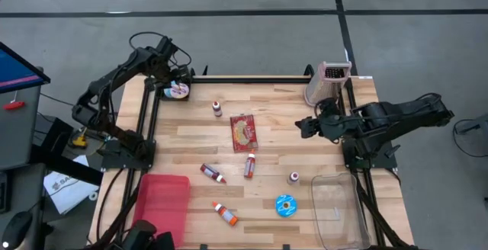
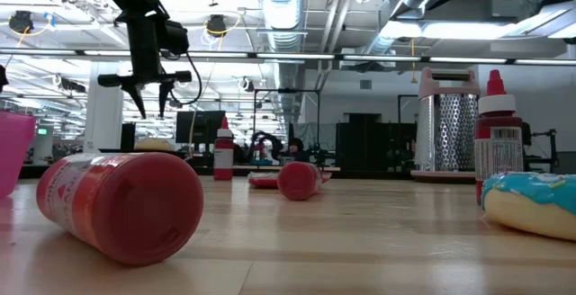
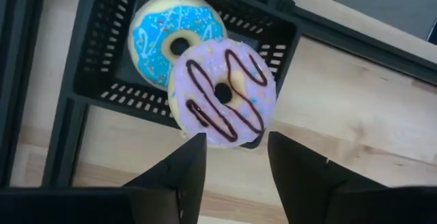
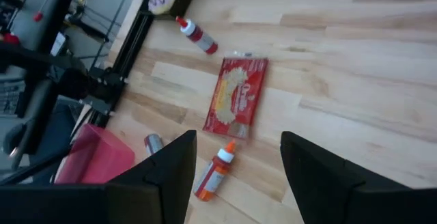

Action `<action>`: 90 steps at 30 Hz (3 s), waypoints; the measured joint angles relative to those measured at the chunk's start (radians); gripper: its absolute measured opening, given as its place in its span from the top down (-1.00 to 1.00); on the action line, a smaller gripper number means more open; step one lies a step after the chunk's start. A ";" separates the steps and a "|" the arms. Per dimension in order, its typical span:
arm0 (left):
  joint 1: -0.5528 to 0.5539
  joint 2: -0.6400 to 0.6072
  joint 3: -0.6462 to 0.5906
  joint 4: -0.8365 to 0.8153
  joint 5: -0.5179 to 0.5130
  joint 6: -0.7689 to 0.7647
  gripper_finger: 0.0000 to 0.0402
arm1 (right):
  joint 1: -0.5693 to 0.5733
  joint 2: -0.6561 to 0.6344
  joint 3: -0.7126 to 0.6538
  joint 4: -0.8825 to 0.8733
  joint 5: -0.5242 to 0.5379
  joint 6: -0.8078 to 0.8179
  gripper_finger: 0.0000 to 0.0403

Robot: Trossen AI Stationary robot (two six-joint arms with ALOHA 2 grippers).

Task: Pick & Place Food Item
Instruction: Put the purple donut into the black bin

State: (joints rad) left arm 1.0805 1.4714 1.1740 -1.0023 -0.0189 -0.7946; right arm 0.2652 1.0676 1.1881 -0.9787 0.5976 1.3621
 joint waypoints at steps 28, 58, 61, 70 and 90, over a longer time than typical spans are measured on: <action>-0.042 0.004 -0.175 0.230 -0.036 -0.290 0.47 | 0.001 -0.016 0.000 -0.038 0.034 0.000 -0.02; -0.093 0.003 -0.184 0.283 -0.258 -0.257 0.47 | 0.002 -0.016 0.000 -0.038 0.032 0.032 -0.02; -0.094 0.003 -0.185 0.259 -0.277 -0.257 0.47 | 0.003 -0.016 0.000 -0.038 0.032 0.034 -0.02; -0.138 -0.066 -0.185 0.249 -0.341 -0.237 0.47 | 0.003 -0.016 0.000 -0.038 0.030 0.038 -0.02; -0.146 -0.123 -0.312 0.227 -0.285 -0.310 0.47 | 0.020 -0.016 0.000 -0.046 0.031 0.053 -0.02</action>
State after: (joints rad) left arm 0.9346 1.3483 0.8621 -0.7754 -0.3040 -1.1047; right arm 0.2852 1.0512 1.1881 -1.0246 0.6289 1.4155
